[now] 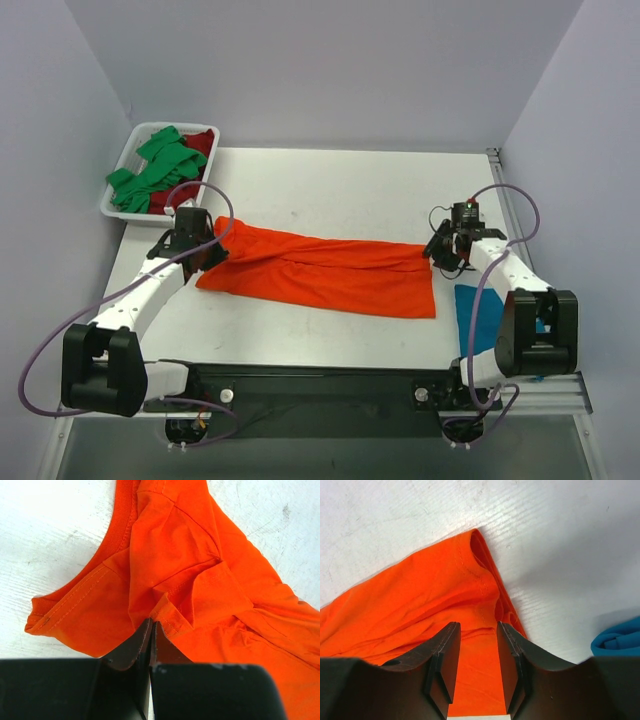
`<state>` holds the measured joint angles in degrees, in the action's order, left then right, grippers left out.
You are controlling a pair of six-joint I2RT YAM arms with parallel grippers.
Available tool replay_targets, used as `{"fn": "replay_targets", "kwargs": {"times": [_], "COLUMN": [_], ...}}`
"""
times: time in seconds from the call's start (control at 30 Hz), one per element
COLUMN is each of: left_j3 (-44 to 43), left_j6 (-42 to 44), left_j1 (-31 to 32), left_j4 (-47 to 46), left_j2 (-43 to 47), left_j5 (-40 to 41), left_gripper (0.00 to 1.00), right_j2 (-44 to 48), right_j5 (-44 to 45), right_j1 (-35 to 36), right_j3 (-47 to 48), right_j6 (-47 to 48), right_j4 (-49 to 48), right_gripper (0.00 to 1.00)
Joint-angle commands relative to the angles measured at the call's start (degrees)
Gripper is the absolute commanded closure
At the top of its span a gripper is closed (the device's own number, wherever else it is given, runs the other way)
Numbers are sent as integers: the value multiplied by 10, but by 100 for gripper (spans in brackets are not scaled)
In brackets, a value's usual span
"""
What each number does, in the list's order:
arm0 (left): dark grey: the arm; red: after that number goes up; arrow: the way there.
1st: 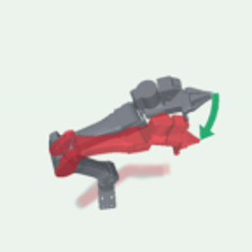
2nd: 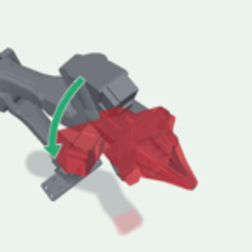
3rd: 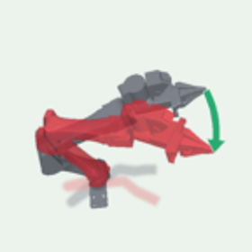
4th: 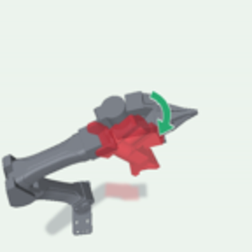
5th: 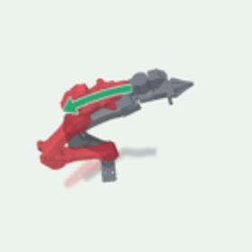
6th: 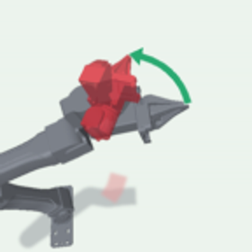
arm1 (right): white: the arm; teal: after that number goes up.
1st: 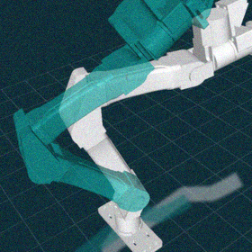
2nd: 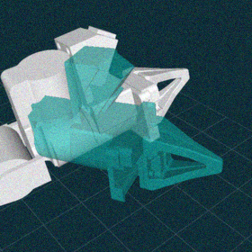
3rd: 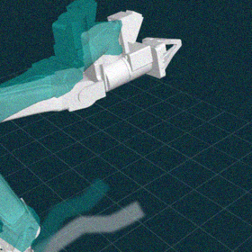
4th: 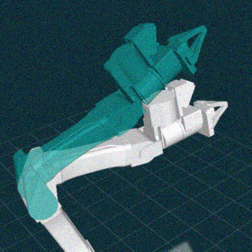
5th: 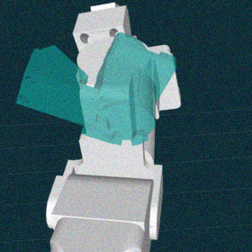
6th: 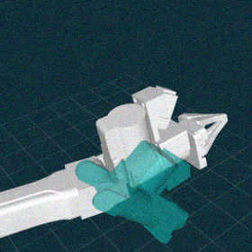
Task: Fold and stack the t-shirts
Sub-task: Fold the other side of the tshirt into a rectangle
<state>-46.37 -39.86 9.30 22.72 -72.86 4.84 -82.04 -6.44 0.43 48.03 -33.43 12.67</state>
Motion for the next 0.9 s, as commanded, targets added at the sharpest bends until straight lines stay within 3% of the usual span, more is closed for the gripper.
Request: {"fn": "replay_targets", "kwargs": {"times": [0.0, 0.33, 0.63, 0.87], "left_j3": [-14, -21, -47, -79], "left_j6": [1, 2, 7, 11], "left_j1": [-2, -2, -2, -10], "left_j4": [-19, -21, -18, 9], "left_j2": [15, 7, -7, -9], "left_j5": [-7, -8, -8, -2], "left_gripper": [100, 100, 100, 100], "right_j2": [-25, -66, -82, -60], "right_j5": [27, 18, 7, 0], "right_j1": [-1, 0, -3, -24], "right_j3": [32, 44, 71, 80], "right_j6": [13, 14, 14, 21], "right_j4": [20, 15, 17, 30], "right_gripper": [64, 66, 100, 100]}}
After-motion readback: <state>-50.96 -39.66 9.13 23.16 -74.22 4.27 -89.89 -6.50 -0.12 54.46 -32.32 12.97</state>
